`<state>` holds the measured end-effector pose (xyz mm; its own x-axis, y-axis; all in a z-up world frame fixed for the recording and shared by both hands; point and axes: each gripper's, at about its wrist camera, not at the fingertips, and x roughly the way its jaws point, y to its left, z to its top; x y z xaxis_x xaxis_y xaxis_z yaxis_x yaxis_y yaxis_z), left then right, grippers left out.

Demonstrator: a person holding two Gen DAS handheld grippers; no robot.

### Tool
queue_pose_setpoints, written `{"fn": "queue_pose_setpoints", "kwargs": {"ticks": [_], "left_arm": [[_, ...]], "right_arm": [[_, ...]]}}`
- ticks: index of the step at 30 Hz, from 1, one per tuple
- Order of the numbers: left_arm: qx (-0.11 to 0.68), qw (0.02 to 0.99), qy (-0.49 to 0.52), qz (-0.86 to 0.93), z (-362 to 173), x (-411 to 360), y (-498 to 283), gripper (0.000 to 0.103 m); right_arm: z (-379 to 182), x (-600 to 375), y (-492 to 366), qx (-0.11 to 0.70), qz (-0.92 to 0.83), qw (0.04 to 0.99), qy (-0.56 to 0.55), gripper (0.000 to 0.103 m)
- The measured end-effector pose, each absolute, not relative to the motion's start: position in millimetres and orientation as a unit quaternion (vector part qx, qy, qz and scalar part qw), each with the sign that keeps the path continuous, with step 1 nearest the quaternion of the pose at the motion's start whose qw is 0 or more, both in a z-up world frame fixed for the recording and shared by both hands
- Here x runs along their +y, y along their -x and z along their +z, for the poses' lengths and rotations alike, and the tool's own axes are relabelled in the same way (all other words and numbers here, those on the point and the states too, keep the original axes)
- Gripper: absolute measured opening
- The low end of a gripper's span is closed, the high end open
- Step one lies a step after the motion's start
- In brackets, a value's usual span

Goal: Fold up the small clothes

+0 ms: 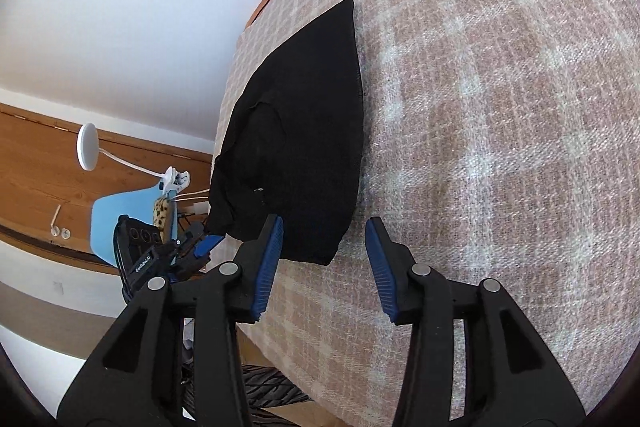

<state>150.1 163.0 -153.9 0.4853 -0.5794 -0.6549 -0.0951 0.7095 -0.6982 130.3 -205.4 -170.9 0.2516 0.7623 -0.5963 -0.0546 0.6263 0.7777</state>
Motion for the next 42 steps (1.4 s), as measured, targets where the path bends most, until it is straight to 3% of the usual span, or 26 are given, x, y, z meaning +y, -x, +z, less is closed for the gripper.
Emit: {"fn": "queue_pose_setpoints", "kwargs": {"ticks": [3, 4, 5, 6, 7, 13, 18, 26, 28, 30, 35, 42], "left_arm": [[0.495, 0.791, 0.327, -0.151, -157, 156, -155, 0.010], [0.496, 0.793, 0.320, -0.149, -157, 155, -156, 0.008], [0.497, 0.796, 0.313, -0.148, -157, 154, -156, 0.008], [0.496, 0.799, 0.307, -0.147, -156, 153, -156, 0.006], [0.494, 0.803, 0.300, -0.148, -154, 153, -154, 0.005], [0.454, 0.845, 0.245, -0.142, -131, 172, -137, 0.004], [0.489, 0.817, 0.272, -0.139, -160, 184, -134, 0.004], [0.487, 0.838, 0.208, -0.133, -136, 174, -126, 0.008], [0.470, 0.850, 0.201, -0.129, -124, 173, -125, 0.008], [0.448, 0.867, 0.184, -0.118, -113, 171, -125, 0.009], [0.425, 0.878, 0.169, -0.143, -101, 140, -143, 0.009], [0.462, 0.867, 0.119, -0.143, -123, 105, -169, 0.009]], "right_arm": [[-172, -196, -131, 0.544, 0.290, 0.719, -0.320, 0.045], [-172, -192, -131, 0.544, 0.293, 0.719, -0.318, 0.045], [-171, -189, -132, 0.543, 0.293, 0.722, -0.314, 0.036], [-170, -185, -132, 0.544, 0.293, 0.724, -0.307, 0.015], [-168, -183, -131, 0.543, 0.296, 0.725, -0.304, 0.010], [-131, -182, -116, 0.504, 0.349, 0.730, -0.301, 0.008], [-149, -180, -115, 0.540, 0.316, 0.735, -0.259, 0.008], [-154, -191, -113, 0.566, 0.282, 0.752, -0.185, 0.011], [-142, -198, -113, 0.550, 0.289, 0.762, -0.182, 0.017], [-128, -201, -116, 0.529, 0.292, 0.777, -0.177, 0.041], [-106, -197, -141, 0.479, 0.285, 0.812, -0.174, 0.042], [-108, -170, -198, 0.468, 0.255, 0.834, -0.143, 0.042]]}}
